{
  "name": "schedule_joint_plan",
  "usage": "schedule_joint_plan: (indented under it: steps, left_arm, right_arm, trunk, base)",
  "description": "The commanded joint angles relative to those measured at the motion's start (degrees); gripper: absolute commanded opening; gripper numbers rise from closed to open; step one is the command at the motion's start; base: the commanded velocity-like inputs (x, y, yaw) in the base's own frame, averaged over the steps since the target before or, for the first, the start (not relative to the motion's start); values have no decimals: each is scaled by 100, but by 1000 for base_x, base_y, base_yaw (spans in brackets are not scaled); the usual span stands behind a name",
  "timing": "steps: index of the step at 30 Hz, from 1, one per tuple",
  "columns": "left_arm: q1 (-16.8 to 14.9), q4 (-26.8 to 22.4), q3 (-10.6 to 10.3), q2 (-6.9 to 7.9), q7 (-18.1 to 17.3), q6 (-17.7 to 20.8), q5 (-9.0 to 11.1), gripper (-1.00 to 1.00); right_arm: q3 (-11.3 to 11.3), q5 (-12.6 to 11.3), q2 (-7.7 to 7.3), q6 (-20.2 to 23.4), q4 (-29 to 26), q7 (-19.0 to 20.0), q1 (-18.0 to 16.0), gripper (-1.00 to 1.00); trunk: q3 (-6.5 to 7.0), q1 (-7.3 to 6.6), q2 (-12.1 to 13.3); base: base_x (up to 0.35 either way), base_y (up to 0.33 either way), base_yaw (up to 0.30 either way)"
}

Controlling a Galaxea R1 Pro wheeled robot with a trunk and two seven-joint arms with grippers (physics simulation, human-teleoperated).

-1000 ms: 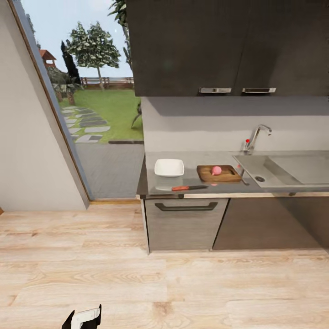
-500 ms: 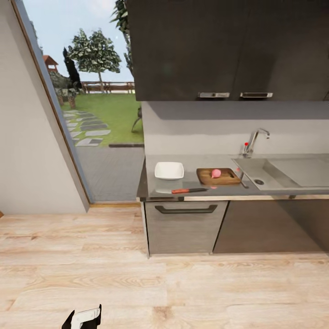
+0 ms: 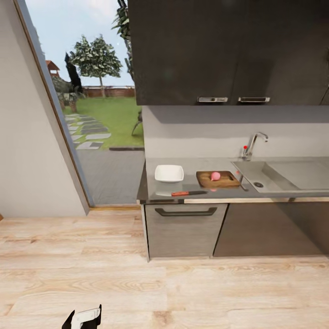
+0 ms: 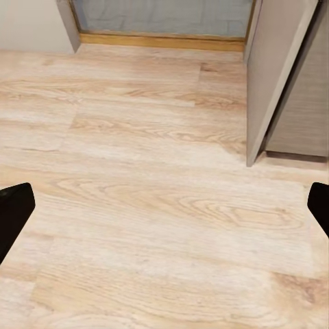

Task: In the kitchen, take the Vidalia onion out of the sink, dice it on the chopping board with the paring knife, put the diced onion into the bowl on the countertop, then place both the paring knife and the chopping board into the sink.

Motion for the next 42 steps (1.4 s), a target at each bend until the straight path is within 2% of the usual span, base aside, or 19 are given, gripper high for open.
schedule_joint_plan:
  steps: [1, 20, 24, 42]
  left_arm:
    - [-12, 24, 12, -1, 35, -32, -42, 100]
    - [-12, 24, 15, -7, 36, -32, -42, 100]
    - [-12, 24, 12, -9, 35, -32, -42, 100]
    - [-12, 24, 9, -13, 37, -32, -42, 100]
  right_arm:
    - [-2, 0, 0, -5, -9, -13, 2, 100]
    - [0, -5, 6, -77, -23, -13, 2, 100]
    - [2, -8, 9, -232, -19, -13, 2, 100]
    - [2, 0, 9, -251, -10, -13, 2, 100]
  trunk:
    - [-3, 4, -11]
    - [38, 4, -11]
    - [69, 4, -11]
    - [232, 4, -11]
  base:
    - [0, 0, 0]
    - [0, 0, 0]
    - [0, 0, 0]
    - [0, 0, 0]
